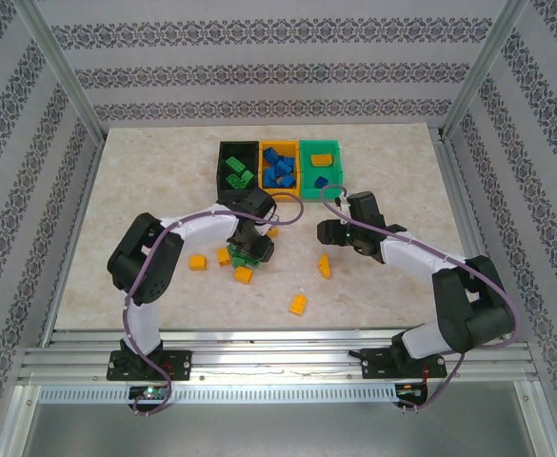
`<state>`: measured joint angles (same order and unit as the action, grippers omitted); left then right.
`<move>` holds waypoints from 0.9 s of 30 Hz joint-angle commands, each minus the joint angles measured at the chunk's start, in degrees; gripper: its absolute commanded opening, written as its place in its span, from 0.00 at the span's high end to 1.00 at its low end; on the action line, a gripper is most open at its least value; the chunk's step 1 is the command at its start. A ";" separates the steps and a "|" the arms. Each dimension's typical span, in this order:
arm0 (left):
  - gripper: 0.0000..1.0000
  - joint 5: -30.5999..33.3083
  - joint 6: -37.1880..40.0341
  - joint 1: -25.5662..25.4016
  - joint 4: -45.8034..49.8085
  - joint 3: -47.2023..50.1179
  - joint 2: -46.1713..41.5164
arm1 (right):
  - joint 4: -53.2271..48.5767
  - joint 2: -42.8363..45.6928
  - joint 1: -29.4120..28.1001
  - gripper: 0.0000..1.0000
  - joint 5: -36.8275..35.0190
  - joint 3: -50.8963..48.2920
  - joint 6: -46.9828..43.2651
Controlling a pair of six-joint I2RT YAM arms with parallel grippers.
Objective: Sort the legos into containers by color
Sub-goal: Pick up the lego from the center of the table, then place the lego in the container.
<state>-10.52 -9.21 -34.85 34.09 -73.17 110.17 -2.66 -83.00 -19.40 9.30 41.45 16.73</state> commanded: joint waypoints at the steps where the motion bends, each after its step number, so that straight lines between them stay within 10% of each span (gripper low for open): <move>1: 0.63 3.12 -0.82 -0.48 2.78 -1.07 -0.57 | 0.68 1.63 -0.51 0.37 -1.14 -0.59 0.29; 14: 0.69 9.18 -2.36 4.49 1.61 -8.64 -3.08 | 1.71 2.06 -1.08 0.37 -1.38 -1.29 0.76; 27: 0.67 -2.15 -6.40 19.20 -0.18 -33.77 11.38 | 1.76 -1.33 -2.02 0.37 -1.47 -0.03 0.31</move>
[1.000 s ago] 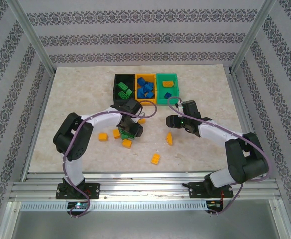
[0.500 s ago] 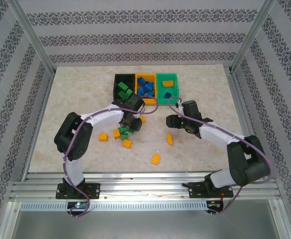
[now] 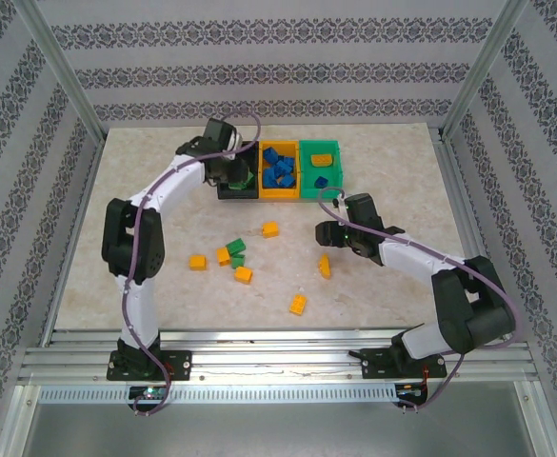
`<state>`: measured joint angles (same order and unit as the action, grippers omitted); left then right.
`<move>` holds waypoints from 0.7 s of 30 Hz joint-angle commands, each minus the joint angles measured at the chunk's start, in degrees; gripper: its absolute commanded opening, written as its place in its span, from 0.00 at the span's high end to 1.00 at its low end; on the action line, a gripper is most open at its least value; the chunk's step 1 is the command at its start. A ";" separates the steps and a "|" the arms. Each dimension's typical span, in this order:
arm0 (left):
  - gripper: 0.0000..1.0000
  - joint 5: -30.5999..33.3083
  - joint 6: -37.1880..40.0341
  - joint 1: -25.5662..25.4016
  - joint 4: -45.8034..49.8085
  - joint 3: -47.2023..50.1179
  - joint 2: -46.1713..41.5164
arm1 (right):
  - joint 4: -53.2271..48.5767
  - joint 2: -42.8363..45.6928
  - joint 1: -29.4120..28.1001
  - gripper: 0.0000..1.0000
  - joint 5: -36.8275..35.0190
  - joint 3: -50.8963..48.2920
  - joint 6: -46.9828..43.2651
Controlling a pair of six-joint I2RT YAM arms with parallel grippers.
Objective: Sort the legos into containers by color
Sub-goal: Place the lego in the container.
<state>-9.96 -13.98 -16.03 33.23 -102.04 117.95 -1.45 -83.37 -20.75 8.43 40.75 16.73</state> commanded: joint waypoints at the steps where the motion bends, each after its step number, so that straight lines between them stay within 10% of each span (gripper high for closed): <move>1: 0.67 -3.01 -2.24 1.00 -0.35 -6.78 5.29 | 0.43 -1.12 -0.69 0.37 -0.71 0.77 0.23; 12: 0.53 -2.07 -5.14 2.47 6.05 -35.01 23.53 | 0.50 -1.69 -2.29 0.37 -2.05 1.35 -0.07; 15: 0.35 -2.77 -5.18 2.39 6.05 -33.70 22.79 | -0.11 -1.91 -2.54 0.37 -2.88 1.59 -0.54; 21: 0.34 -5.34 -4.62 2.18 -3.55 -15.04 11.20 | 0.08 -2.02 -3.07 0.37 -3.37 1.56 -0.64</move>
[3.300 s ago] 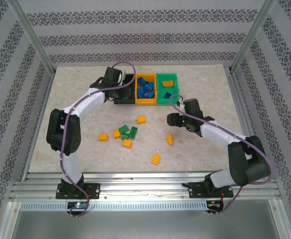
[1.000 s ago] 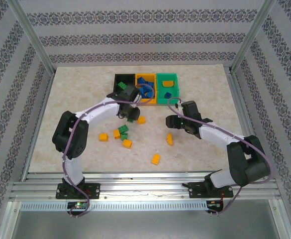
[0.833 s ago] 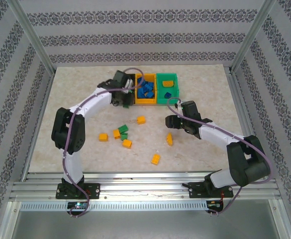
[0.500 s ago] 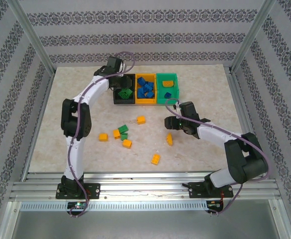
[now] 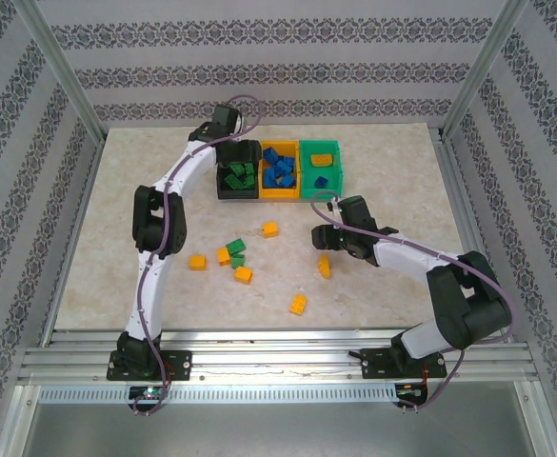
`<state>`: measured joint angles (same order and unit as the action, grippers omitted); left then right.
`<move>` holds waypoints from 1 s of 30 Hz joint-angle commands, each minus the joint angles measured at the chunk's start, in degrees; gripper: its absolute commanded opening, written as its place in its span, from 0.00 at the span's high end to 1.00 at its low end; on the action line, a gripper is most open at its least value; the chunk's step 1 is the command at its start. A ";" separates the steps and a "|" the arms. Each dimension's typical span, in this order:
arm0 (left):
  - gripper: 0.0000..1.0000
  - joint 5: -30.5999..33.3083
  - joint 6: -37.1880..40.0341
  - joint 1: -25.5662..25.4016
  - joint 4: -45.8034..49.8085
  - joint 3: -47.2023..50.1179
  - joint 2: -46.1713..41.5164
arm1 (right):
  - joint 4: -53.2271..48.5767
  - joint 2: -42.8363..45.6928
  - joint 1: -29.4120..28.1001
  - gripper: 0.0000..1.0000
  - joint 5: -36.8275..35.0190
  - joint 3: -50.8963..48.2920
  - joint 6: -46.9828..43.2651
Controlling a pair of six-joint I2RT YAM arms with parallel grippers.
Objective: Sort the legos into containers by color
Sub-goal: Place the lego in the container, then pick up the lego from the center of the table.
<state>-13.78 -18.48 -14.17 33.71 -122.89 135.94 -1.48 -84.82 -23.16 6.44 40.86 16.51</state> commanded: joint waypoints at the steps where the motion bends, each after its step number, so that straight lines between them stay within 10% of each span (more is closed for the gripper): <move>1: 0.34 -1.79 0.10 0.07 -6.56 10.63 -9.84 | -0.06 -0.93 -0.66 0.37 -1.18 1.74 -0.43; 11: 0.34 -1.00 2.51 -3.57 -17.18 48.11 -32.05 | -0.15 -2.79 -2.37 0.37 -0.90 3.00 -0.43; 24: 0.35 -4.69 11.71 -8.17 -7.88 57.85 -34.69 | -0.61 -4.23 -4.13 0.37 -1.56 4.14 -0.70; 30: 0.35 3.07 15.04 -11.78 -5.19 56.97 -30.10 | -1.01 -4.28 -4.34 0.37 -2.14 4.38 -0.96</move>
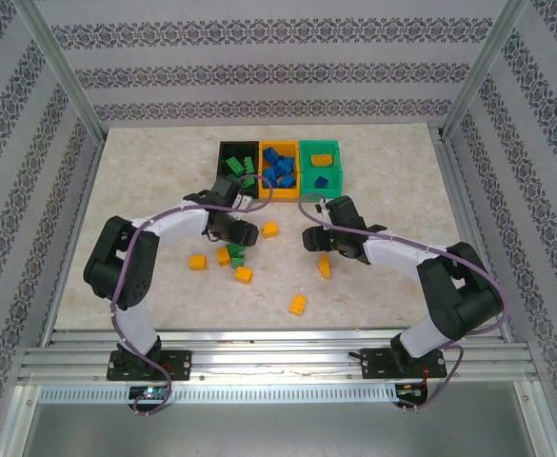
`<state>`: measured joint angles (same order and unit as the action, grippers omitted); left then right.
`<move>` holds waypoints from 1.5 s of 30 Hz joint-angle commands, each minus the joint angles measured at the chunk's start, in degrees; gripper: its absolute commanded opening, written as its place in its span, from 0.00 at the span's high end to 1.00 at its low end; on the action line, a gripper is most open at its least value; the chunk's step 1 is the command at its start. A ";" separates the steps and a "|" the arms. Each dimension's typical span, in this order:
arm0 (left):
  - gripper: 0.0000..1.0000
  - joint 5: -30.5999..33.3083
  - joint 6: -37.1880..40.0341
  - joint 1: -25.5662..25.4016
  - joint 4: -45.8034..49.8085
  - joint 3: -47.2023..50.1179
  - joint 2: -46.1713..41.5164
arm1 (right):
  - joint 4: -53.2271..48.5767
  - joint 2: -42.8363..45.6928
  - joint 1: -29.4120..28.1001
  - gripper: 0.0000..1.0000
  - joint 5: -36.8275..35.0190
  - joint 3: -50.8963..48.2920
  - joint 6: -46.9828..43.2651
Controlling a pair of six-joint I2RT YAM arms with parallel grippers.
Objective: Sort the legos into containers by color
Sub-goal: Pick up the lego from the center of the table, then place the lego in the container.
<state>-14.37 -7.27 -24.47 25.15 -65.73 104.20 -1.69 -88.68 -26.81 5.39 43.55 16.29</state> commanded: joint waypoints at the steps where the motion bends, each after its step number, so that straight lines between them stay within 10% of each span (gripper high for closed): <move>1: 0.35 4.45 4.16 -1.63 3.99 -0.34 2.00 | -0.62 -0.08 -0.70 0.37 -1.25 1.48 -0.77; 29: 0.69 12.30 3.96 -3.05 9.72 -10.51 3.54 | -0.94 1.13 -1.85 0.37 -2.66 1.37 -1.35; 45: 0.68 22.93 7.74 4.69 24.71 -50.08 21.28 | -1.08 2.05 -2.63 0.37 -3.79 1.19 -1.87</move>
<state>4.14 -1.43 -21.78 43.77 -110.17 123.22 -1.98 -88.55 -28.60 3.11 43.57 15.81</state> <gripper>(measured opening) 0.319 0.630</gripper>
